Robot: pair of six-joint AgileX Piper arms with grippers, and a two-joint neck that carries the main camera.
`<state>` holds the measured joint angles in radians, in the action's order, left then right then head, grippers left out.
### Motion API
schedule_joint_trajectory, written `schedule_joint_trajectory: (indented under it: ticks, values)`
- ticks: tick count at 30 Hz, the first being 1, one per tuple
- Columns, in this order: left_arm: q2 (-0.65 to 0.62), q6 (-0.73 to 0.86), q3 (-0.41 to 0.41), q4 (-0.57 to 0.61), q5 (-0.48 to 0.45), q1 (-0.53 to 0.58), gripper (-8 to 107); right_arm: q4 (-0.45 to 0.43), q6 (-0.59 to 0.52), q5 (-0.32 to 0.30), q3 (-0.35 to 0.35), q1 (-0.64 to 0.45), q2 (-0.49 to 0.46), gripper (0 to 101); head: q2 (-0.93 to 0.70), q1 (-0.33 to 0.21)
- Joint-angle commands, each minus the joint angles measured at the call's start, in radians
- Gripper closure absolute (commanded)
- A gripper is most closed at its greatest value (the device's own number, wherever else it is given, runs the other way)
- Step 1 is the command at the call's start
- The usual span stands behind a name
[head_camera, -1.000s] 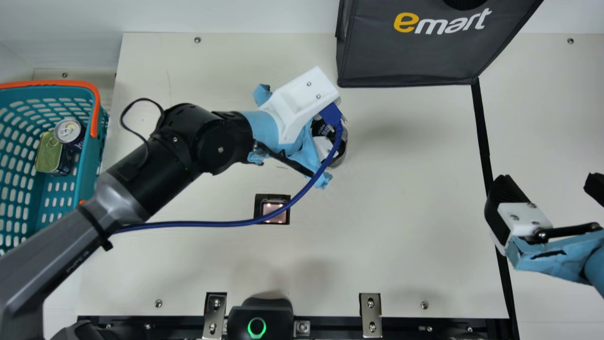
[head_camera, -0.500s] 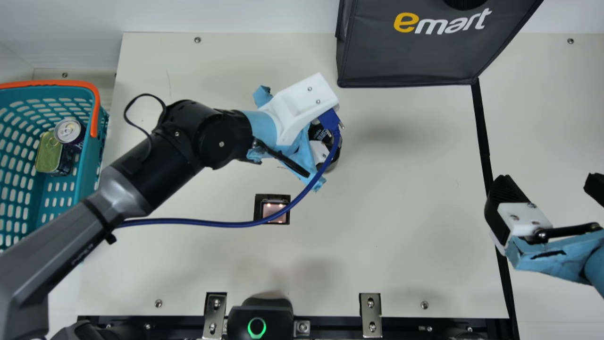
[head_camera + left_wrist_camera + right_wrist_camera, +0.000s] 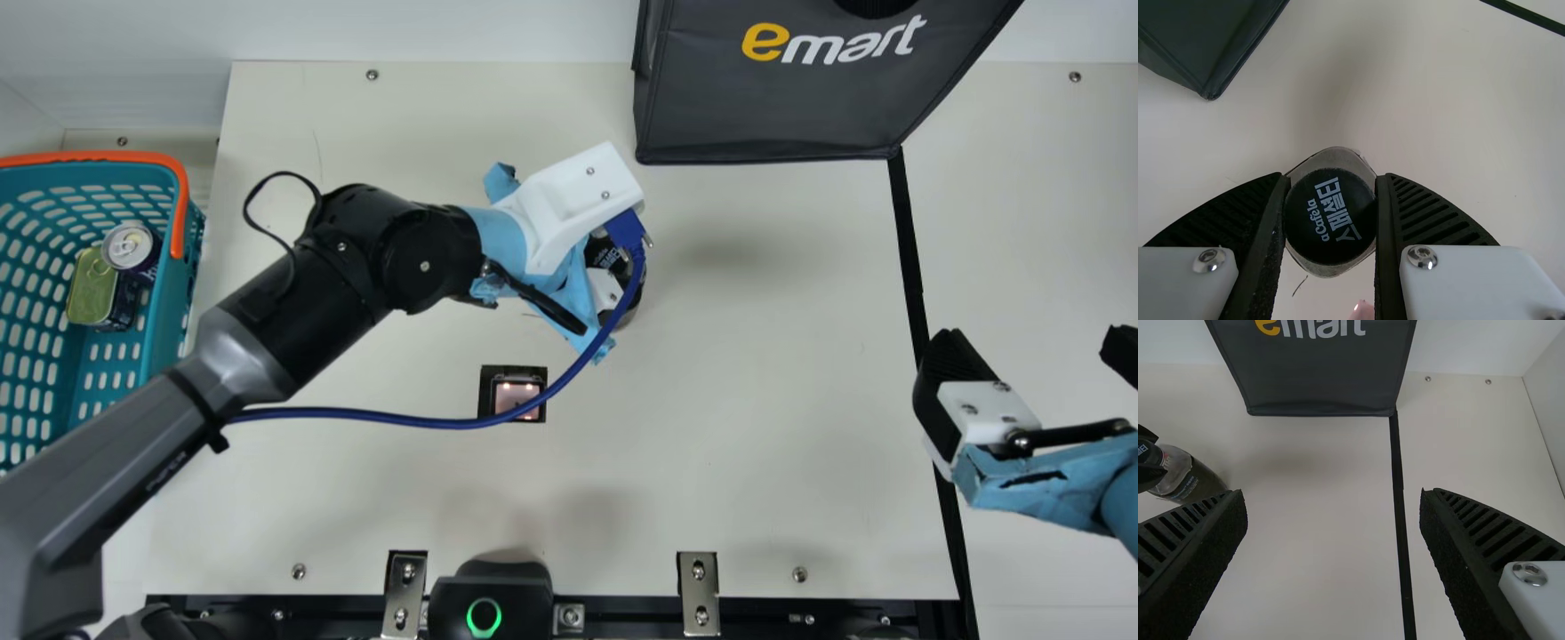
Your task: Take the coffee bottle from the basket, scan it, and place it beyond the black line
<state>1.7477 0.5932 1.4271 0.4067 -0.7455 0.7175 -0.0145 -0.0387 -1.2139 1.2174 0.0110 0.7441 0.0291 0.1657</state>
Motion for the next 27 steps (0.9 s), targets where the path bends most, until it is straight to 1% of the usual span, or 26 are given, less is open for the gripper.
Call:
schedule_joint_trajectory:
  ticks: [1,17,27]
  values:
    - [0.003,0.001,0.002,-0.001,-0.002,0.001,62,0.000,0.000,0.000,0.000,0.000,0.000,10,-0.002,-0.027]
    - [0.014,0.007,0.028,-0.001,-0.017,0.005,9,0.000,0.000,0.000,0.000,0.000,0.000,10,-0.002,-0.027]
    - [0.018,0.000,0.046,-0.004,-0.024,0.002,9,0.000,0.000,0.000,0.000,0.000,0.000,10,-0.002,-0.027]
